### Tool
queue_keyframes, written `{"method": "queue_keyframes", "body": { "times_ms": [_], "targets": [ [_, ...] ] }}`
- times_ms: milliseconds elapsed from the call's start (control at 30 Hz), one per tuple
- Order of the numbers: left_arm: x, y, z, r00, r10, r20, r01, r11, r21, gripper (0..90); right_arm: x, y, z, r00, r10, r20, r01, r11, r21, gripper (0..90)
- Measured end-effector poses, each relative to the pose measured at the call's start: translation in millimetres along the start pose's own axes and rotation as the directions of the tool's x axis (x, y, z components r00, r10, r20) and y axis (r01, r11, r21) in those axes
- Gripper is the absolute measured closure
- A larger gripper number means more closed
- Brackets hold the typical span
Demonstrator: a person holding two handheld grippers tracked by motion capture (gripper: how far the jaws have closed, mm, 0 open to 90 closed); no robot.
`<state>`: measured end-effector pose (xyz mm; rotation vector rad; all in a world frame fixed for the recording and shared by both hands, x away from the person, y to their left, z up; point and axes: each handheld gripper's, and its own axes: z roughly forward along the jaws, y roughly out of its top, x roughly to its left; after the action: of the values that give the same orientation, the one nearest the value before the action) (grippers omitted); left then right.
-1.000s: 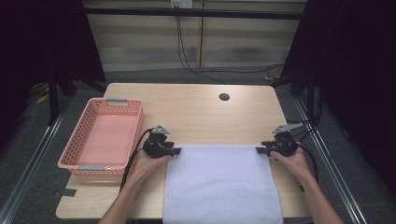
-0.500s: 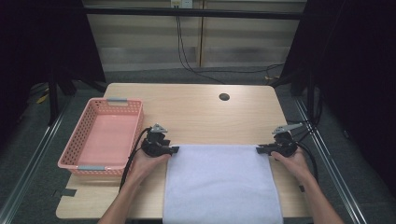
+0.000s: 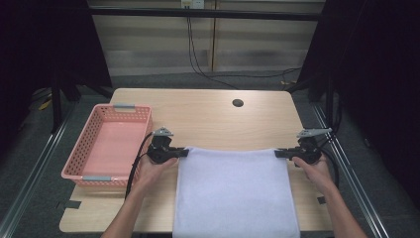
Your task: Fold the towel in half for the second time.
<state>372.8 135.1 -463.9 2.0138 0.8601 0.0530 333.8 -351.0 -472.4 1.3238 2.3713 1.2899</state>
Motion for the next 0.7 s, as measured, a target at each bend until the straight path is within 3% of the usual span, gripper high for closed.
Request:
{"method": "queue_keyframes", "body": {
  "times_ms": [67,167,233,333,500,600,700],
  "targets": [
    [-2.6,8.9,-7.0,0.9999,0.009,-0.008,-0.009,0.9989,-0.046,84.0,1.2,7.5,-6.6,1.0,-0.006,0.006,0.006,1.0,-0.028,84.9],
    [-2.9,24.1,-12.1,0.9998,0.021,-0.004,-0.021,0.9971,-0.073,83.9,2.5,23.0,-16.2,0.9998,-0.02,0.006,0.02,0.997,-0.08,85.0],
    [0.5,33.6,-15.2,0.9993,0.028,-0.023,-0.03,0.9957,-0.088,83.9,2.9,33.4,-20.8,0.9994,-0.034,0.01,0.035,0.995,-0.095,85.0],
    [11.1,45.8,-17.7,0.9995,0.007,-0.031,-0.011,0.9935,-0.113,83.9,0.4,51.3,-26.0,0.999,-0.04,0.019,0.042,0.992,-0.122,85.1],
    [27.1,62.5,-15.5,0.9989,-0.017,-0.044,0.011,0.9908,-0.135,84.0,-12.4,72.2,-22.5,0.999,-0.03,0.034,0.035,0.985,-0.17,85.1],
    [33.0,71.5,-15.5,0.9986,-0.021,-0.048,0.013,0.9875,-0.157,83.9,-21.1,81.0,-17.5,0.9994,-0.002,0.034,0.008,0.981,-0.194,85.4],
    [32.9,81.3,-19.1,0.998,-0.003,-0.063,-0.008,0.9844,-0.176,84.0,-26.1,90.4,-13.7,0.9986,0.001,0.053,0.009,0.982,-0.186,85.5]
  ]
}}
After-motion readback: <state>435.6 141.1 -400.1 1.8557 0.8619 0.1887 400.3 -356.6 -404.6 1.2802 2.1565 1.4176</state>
